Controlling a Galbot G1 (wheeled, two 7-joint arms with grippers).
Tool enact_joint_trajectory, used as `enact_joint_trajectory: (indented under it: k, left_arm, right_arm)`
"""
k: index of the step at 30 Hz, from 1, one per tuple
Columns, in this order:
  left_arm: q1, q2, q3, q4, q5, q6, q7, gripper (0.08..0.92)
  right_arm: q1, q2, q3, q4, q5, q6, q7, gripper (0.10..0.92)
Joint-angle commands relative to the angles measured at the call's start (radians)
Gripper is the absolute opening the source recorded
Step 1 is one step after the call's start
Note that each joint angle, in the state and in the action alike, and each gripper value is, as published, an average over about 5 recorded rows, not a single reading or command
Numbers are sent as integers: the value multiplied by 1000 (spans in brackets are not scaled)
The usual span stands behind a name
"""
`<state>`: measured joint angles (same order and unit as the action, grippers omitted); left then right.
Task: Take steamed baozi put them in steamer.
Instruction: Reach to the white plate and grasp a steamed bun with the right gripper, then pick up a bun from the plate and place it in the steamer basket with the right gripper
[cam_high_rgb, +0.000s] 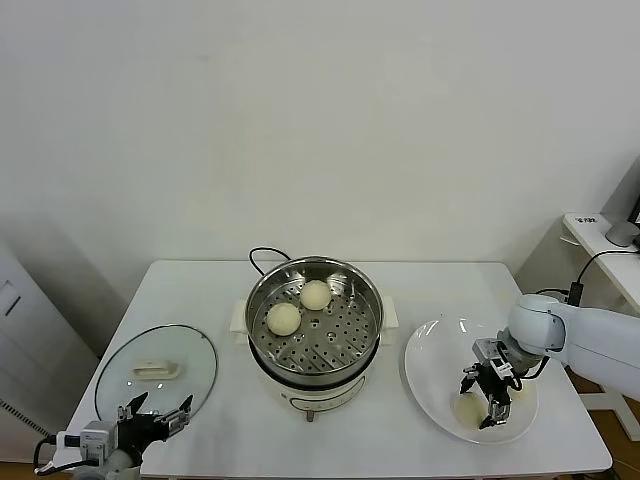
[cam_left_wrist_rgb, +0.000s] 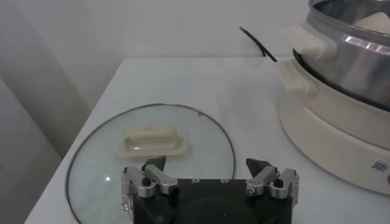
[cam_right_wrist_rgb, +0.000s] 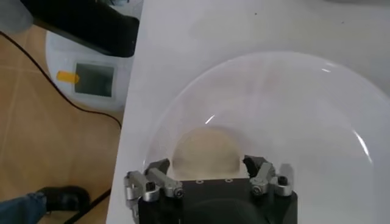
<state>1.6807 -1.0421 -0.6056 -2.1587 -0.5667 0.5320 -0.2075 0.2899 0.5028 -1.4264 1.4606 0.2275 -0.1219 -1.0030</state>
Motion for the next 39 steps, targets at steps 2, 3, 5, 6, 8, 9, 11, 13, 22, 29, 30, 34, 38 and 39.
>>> enact_joint_trajectory:
  k: [2, 3, 5, 6, 8, 9, 11, 13, 22, 29, 30, 34, 38, 39]
  left_arm:
    - [0, 0, 0, 1, 1, 0, 0, 823]
    - [0, 1, 0, 0, 1, 0, 0, 823]
    - [1, 1, -1, -1, 1, 0, -1, 823]
    - [1, 0, -1, -1, 1, 1, -1, 823]
    - [2, -1, 0, -2, 2, 1, -1, 823]
    - [2, -1, 0, -3, 2, 1, -1, 823]
    - [3, -1, 1, -5, 2, 2, -1, 823]
    - [4, 0, 2, -6, 3, 3, -2, 823]
    - [6, 12, -4, -13, 1, 5, -4, 823]
    - [7, 17, -4, -13, 0, 3, -4, 823]
    - [7, 17, -4, -14, 0, 3, -4, 823]
    - [9, 19, -3, -17, 0, 3, -5, 823]
    - [10, 18, 0, -16, 1, 2, -4, 823]
    - [10, 18, 1, -16, 2, 2, -4, 823]
  right_arm:
    - [-37, -2, 29, 2, -19, 1, -6, 550]
    - [-25, -4, 26, 6, -18, 0, -9, 528]
    - [15, -8, 8, 14, -9, -1, -16, 484]
    - [48, -10, -8, 20, 0, -1, -21, 471]
    - [117, -13, -42, 31, 23, 0, -33, 450]
    - [157, -13, -57, 36, 39, 1, -42, 447]
    - [223, -8, -72, 38, 68, 3, -59, 442]
    - [293, 7, -88, 32, 104, 9, -79, 442]
    - [621, 224, -110, -84, 286, 119, -178, 441]
    - [603, 419, 21, -150, 321, 302, -193, 444]
    - [600, 440, 26, -154, 321, 332, -196, 444]
    - [572, 532, 47, -164, 314, 456, -201, 448]
    - [534, 613, 59, -148, 287, 566, -199, 450]
    - [524, 629, 60, -140, 273, 591, -198, 450]
